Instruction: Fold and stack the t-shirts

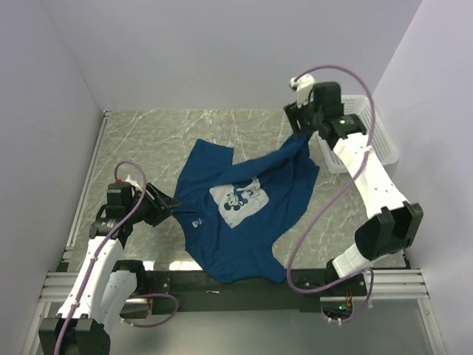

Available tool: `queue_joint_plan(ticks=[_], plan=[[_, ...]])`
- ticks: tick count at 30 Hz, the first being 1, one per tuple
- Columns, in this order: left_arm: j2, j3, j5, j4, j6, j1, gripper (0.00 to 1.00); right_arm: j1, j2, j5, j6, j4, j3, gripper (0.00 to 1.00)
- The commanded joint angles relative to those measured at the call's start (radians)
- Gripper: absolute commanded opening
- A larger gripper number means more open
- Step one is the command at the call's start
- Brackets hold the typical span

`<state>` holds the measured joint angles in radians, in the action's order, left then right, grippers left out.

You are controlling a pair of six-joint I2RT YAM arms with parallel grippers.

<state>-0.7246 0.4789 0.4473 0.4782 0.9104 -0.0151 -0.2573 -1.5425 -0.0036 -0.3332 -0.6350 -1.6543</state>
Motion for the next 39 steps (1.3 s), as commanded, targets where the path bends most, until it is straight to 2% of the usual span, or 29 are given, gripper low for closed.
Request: queue_joint_plan(ticks=[1, 3, 4, 5, 8, 11, 16, 18, 20, 27, 28, 31, 32, 34, 35, 36, 39], plan=[[0.005, 0.070, -0.002, -0.016, -0.039, -0.003, 0.61, 0.004, 0.002, -0.026, -0.004, 0.006, 0.124, 0.76], [0.014, 0.072, -0.004, -0.023, -0.041, -0.003, 0.62, 0.004, 0.072, -0.129, -0.073, -0.017, 0.175, 0.81], [0.022, 0.069, -0.001, -0.035, -0.038, -0.003, 0.63, 0.007, 0.097, -0.288, -0.170, -0.047, 0.223, 0.82], [0.027, 0.057, 0.004, -0.042, -0.031, -0.003, 0.63, 0.006, 0.123, -0.358, -0.232, -0.087, 0.249, 0.83], [0.040, -0.002, 0.030, -0.073, 0.002, -0.003, 0.63, 0.007, 0.220, -0.429, -0.357, -0.164, 0.419, 0.83], [0.044, -0.063, 0.082, -0.111, 0.039, -0.003, 0.62, 0.030, 0.272, -0.321, -0.330, -0.109, 0.611, 0.83], [0.036, -0.094, 0.091, -0.124, 0.064, -0.032, 0.60, 0.085, 0.168, -0.133, -0.152, 0.075, 0.777, 0.80], [0.036, -0.088, 0.091, -0.116, 0.059, -0.034, 0.61, 0.087, 0.110, -0.046, -0.090, 0.170, 0.788, 0.80], [0.043, -0.085, 0.096, -0.109, 0.056, -0.034, 0.60, 0.092, 0.056, -0.027, -0.032, 0.188, 0.752, 0.80], [0.079, -0.082, 0.090, -0.087, 0.051, -0.037, 0.60, 0.096, -0.145, -0.061, 0.046, 0.156, 0.645, 0.73], [0.079, -0.082, 0.091, -0.087, 0.051, -0.037, 0.60, 0.096, -0.152, -0.065, 0.045, 0.150, 0.640, 0.70], [0.077, -0.080, 0.096, -0.089, 0.048, -0.037, 0.60, 0.096, -0.163, -0.046, 0.022, 0.104, 0.640, 0.47], [0.074, -0.079, 0.097, -0.090, 0.045, -0.037, 0.60, 0.099, -0.154, -0.017, 0.010, 0.092, 0.649, 0.31], [0.074, -0.077, 0.103, -0.087, 0.042, -0.037, 0.60, 0.098, -0.088, 0.002, -0.041, 0.051, 0.698, 0.17], [0.076, -0.077, 0.105, -0.087, 0.042, -0.037, 0.60, 0.099, -0.056, 0.025, -0.062, 0.032, 0.718, 0.03], [0.077, -0.079, 0.105, -0.089, 0.041, -0.037, 0.60, 0.098, 0.023, 0.031, -0.084, -0.013, 0.766, 0.00], [0.080, -0.082, 0.111, -0.101, 0.045, -0.039, 0.60, 0.098, 0.218, 0.044, -0.176, -0.125, 0.862, 0.00]])
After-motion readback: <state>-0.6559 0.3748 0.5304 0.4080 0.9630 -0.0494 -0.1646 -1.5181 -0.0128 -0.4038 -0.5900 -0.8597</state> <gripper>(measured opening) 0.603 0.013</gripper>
